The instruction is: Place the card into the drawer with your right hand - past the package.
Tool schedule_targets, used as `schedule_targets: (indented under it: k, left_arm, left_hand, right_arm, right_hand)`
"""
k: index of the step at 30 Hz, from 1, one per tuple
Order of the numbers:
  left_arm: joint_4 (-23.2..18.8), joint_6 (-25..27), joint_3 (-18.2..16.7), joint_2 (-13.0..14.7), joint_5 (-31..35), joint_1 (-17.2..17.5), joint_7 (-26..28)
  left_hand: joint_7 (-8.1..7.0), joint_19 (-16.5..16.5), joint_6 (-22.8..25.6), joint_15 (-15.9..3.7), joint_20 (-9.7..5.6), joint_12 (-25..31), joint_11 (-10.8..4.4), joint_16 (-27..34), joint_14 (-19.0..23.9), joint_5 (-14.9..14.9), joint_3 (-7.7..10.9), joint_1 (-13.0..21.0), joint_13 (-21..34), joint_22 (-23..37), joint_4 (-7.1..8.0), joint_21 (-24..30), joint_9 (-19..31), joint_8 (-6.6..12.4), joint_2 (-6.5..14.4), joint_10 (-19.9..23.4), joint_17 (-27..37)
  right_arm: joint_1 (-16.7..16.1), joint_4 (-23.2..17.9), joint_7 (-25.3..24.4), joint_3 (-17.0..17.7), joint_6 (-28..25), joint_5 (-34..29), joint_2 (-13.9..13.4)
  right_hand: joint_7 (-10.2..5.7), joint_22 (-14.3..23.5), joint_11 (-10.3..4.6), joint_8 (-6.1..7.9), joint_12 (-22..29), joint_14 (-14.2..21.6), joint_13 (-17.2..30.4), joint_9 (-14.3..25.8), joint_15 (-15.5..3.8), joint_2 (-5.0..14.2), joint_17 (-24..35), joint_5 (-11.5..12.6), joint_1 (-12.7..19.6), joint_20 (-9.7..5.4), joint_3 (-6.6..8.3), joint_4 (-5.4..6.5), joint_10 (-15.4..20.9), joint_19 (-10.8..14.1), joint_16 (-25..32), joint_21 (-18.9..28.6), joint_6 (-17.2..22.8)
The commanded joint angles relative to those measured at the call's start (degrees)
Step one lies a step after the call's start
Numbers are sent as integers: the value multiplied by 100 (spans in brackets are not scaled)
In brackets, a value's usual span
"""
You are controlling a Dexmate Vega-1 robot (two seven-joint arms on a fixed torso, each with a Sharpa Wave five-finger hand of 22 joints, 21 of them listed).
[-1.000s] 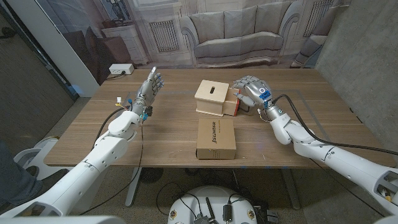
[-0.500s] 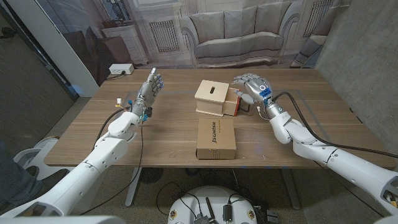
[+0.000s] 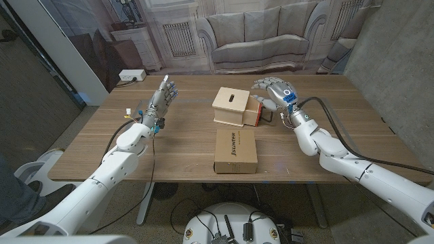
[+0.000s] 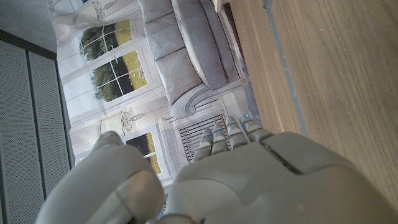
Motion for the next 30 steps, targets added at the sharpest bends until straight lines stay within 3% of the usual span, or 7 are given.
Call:
schedule_targets:
  k: [1,30]
  left_arm:
    - [83,-9,-1,8,-59,-3,-105]
    - [339,126,121,70,-104,-224,-456]
  left_hand:
    - [-21,-59,61,-18,19,11,-11,9,12,-21,-38,14,26,10,24,-3,14,-1,19,49,22]
    - [-22,-71,65,-6,17,5,-12,6,3,-24,-62,31,26,10,23,-5,14,-2,35,33,22]
  right_arm:
    - [-140,-290,199,240,-9,62,-77]
    - [-235,-544,314,435,-155,-20,-12]
  right_hand:
    - [-23,20,9,-30,40,-5,23,13,-686,18,11,24,-33,-411,0,40,-37,-2,17,-5,-35]
    - [-15,15,4,-99,106,-16,23,-16,-693,27,-1,15,-93,-421,-13,51,31,-17,40,-3,-49]
